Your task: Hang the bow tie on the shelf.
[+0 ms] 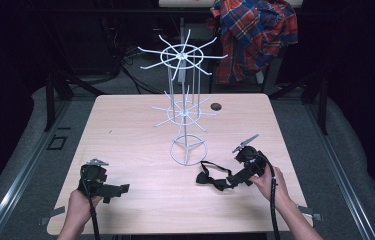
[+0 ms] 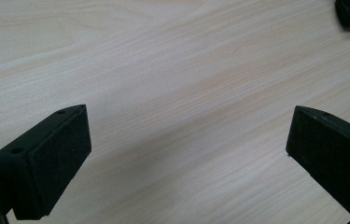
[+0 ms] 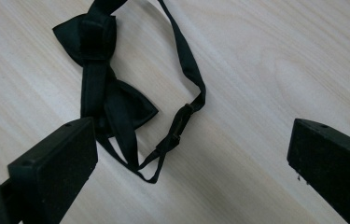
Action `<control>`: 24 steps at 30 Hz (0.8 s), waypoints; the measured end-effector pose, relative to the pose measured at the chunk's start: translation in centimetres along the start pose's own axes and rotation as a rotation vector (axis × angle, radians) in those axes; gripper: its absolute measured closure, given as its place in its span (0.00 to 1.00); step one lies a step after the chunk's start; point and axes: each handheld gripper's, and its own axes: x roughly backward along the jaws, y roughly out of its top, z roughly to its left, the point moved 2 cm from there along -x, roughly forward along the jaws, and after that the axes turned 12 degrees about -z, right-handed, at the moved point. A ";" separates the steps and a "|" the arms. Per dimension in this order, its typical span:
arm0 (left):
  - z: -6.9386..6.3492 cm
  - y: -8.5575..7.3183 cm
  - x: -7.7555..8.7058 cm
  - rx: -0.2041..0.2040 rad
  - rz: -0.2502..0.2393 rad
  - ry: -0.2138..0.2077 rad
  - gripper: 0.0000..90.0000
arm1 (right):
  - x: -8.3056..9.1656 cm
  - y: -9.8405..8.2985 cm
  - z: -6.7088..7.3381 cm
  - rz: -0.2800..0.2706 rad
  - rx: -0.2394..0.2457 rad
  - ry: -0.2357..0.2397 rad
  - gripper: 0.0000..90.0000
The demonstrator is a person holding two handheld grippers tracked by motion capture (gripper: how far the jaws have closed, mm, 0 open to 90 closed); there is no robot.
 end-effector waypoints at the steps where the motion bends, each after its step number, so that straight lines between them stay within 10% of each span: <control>1: 0.0 0.0 0.0 -0.002 -0.001 -0.001 0.00 | -0.2 0.1 -0.1 0.000 -0.003 -0.007 0.03; 12: -0.1 0.0 0.0 -0.003 -0.004 0.000 0.00 | -2.4 1.4 0.0 0.006 0.014 -0.010 0.15; 24: 0.0 0.0 0.1 0.001 -0.001 -0.008 0.00 | -4.9 1.5 0.2 0.064 -0.009 -0.035 0.51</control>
